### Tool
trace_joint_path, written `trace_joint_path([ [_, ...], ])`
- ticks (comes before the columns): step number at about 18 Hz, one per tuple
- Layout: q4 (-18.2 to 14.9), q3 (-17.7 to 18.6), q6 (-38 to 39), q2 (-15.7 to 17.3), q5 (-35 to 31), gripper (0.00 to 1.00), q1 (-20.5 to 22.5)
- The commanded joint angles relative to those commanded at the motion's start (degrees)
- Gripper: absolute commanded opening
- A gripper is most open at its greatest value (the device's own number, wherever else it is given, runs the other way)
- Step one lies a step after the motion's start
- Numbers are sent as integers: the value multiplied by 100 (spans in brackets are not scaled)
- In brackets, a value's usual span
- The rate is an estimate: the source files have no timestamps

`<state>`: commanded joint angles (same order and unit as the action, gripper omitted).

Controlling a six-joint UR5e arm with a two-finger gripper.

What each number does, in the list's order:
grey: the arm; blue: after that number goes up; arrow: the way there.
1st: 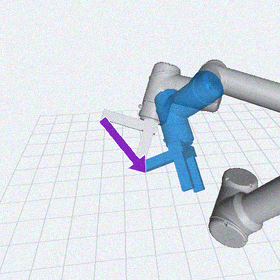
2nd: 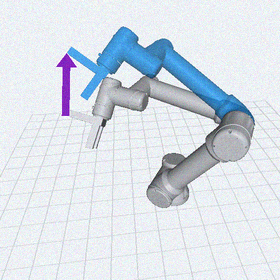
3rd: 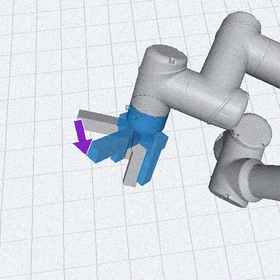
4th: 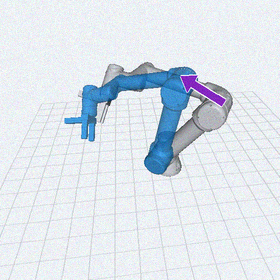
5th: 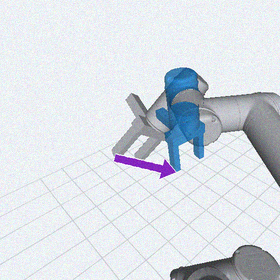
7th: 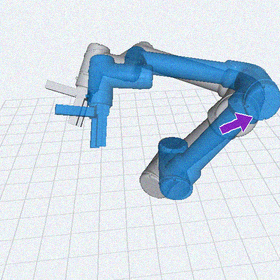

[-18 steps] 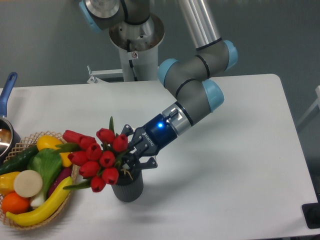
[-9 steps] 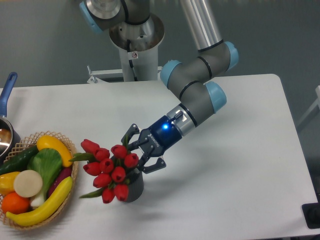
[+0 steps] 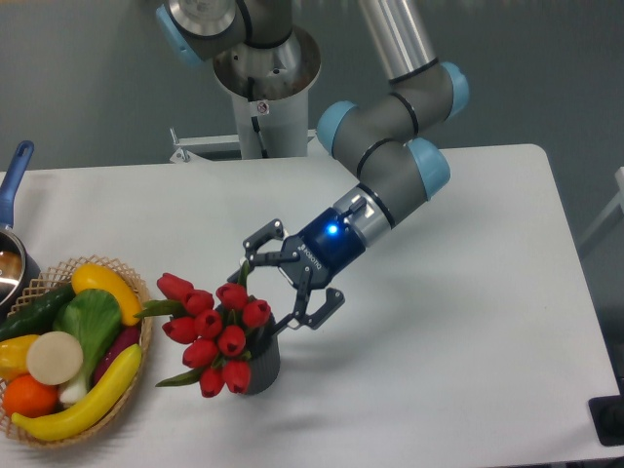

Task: Insert the flowers into the vase

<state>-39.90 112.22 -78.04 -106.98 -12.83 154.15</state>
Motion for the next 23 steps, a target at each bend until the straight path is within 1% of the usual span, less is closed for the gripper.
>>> trace_joint_path([
  [2,-9,151,17,369,-114,100,132],
  [3,-17,195,26,675,-532,100,307],
  [4,-26,204,35,826,-997,100,457],
  [6,-26,151,52,1003,-1851,100,598],
  [8,-17,107,35,1030,-2598,100,739],
  [10,-17,-76,0,951,-3153,100,906],
  [12,-61,-384,78,829,-3654,100,959],
  [13,-61,-507,114,732,-4013,100,1029],
  [15,-61,-762,105,565,-4926,100,1117],
  [17,-70,-1025,105,311,-6111,100,1074],
  [18,-70,-1122,105,205,-6517,100,1030],
  [21,-88,-1369,44,-252,-7065,100,872],
  [23,-105,-1369,44,-332,-7233,100,784],
])
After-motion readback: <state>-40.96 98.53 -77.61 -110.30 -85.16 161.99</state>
